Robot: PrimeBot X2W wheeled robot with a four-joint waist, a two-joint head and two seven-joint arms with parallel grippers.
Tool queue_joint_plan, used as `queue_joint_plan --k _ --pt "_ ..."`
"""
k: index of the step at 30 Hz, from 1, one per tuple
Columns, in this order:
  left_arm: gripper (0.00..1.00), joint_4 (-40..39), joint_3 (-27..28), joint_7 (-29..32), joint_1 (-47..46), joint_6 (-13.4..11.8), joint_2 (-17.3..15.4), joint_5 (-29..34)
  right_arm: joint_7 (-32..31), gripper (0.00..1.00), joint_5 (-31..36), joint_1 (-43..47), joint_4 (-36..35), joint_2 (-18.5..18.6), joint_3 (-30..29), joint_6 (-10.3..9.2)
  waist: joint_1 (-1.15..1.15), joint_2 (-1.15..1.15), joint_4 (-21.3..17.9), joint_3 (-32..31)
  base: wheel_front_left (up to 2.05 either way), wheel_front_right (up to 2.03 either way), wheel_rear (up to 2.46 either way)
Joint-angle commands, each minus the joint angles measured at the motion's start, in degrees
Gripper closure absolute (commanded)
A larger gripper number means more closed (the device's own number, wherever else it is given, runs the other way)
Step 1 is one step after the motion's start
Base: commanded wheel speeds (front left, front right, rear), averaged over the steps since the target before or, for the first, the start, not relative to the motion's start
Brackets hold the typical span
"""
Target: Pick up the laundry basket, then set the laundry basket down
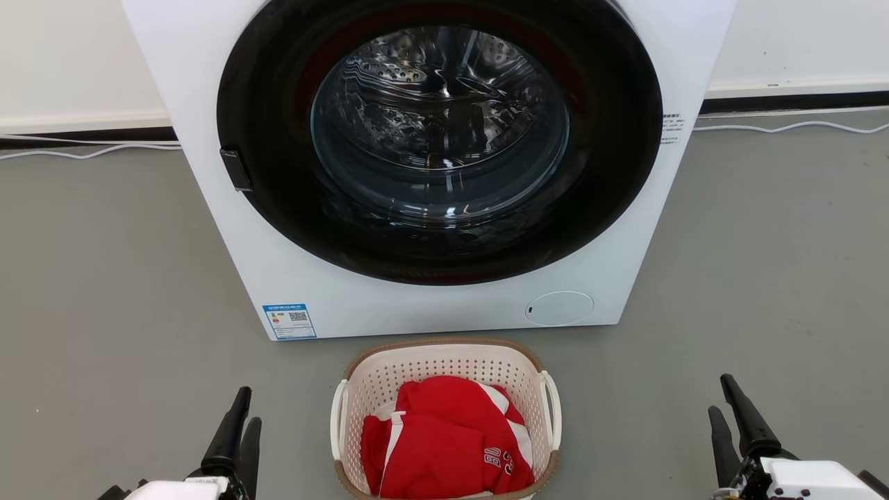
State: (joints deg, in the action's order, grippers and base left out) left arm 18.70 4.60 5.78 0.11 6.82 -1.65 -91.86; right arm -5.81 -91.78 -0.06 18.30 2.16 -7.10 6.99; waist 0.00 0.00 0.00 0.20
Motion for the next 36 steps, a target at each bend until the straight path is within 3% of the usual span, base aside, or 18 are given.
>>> queue_joint_plan --k 1,16,36 --pt "0.00 -1.67 -0.13 -0.39 -1.76 0.20 -0.23 0.22 0.45 0.00 0.08 -1.38 -1.80 0.36 0.16 0.06 0.08 0.00 0.00 -0.03 0.00 0.00 0.00" --pt "0.00 -2.01 -1.61 -3.11 -0.88 0.26 -1.29 3.55 3.14 0.00 4.11 -0.63 -3.55 1.39 1.41 0.12 0.00 0.00 0.04 0.01 0.00 0.00 0.00" --pt "0.00 -2.90 0.23 -6.31 -0.30 0.33 -1.01 20.30 6.33 0.00 23.73 -0.41 -6.36 2.81 2.90 0.18 0.00 0.00 0.02 0.05 0.00 0.00 0.00"
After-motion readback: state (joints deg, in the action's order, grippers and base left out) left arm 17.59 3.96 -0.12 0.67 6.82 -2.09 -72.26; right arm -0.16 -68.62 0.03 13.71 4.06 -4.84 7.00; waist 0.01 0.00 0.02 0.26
